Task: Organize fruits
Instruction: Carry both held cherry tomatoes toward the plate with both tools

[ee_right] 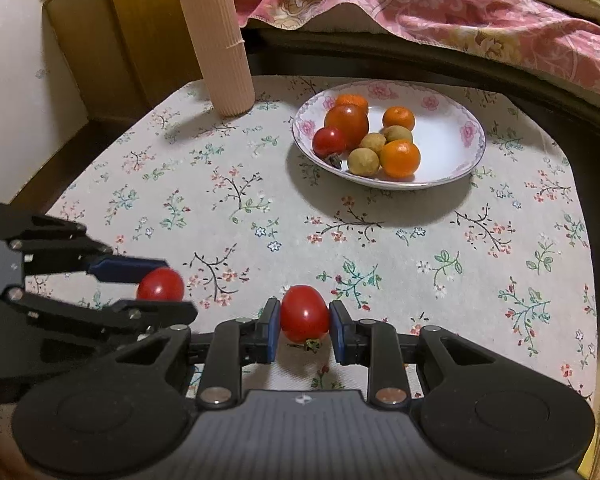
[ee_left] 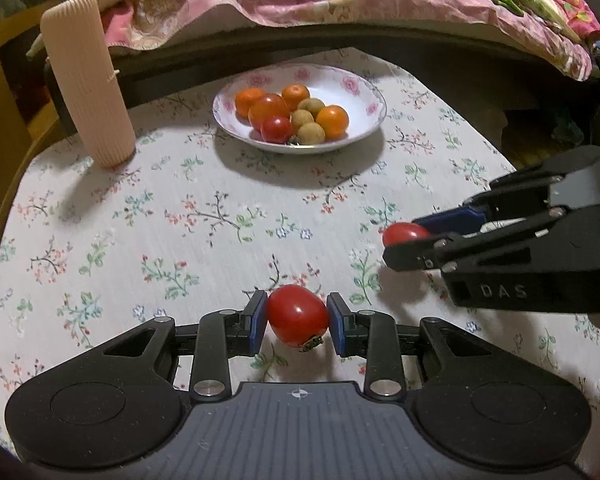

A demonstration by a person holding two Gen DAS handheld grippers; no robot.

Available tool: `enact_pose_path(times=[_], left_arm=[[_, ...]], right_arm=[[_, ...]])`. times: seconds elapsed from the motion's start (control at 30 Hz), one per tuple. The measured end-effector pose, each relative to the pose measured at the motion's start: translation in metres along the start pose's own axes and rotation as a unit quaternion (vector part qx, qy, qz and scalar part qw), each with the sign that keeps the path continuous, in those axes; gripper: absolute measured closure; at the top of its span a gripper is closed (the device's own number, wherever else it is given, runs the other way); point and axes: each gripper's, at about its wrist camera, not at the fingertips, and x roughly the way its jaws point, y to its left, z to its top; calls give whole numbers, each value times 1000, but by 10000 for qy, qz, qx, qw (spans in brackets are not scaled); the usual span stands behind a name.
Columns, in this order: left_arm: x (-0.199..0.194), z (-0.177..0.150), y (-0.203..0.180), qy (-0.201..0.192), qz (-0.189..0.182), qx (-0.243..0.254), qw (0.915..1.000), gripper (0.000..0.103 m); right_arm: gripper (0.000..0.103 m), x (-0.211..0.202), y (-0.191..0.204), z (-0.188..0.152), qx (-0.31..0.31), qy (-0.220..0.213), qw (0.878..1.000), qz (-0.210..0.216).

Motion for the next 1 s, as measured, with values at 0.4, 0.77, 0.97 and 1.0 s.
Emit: enact_pose_path(times=[0.4, 0.77, 0.97, 1.0], left_arm=[[-5, 10, 2, -183, -13, -84, 9998, 63], [0, 23, 1, -259, -49, -80, 9996, 64], [2, 43, 4, -447, -41, -91, 9990, 64], [3, 47, 5, -483, -35, -87, 9988, 64]], right_arm=[[74, -10, 9, 4, 74, -121, 9998, 154], [74, -12, 0, 9, 330, -187, 9992, 139], [74, -13, -10, 20, 472, -302, 9984, 81], [74, -14, -12, 23, 500, -346, 9981, 64]])
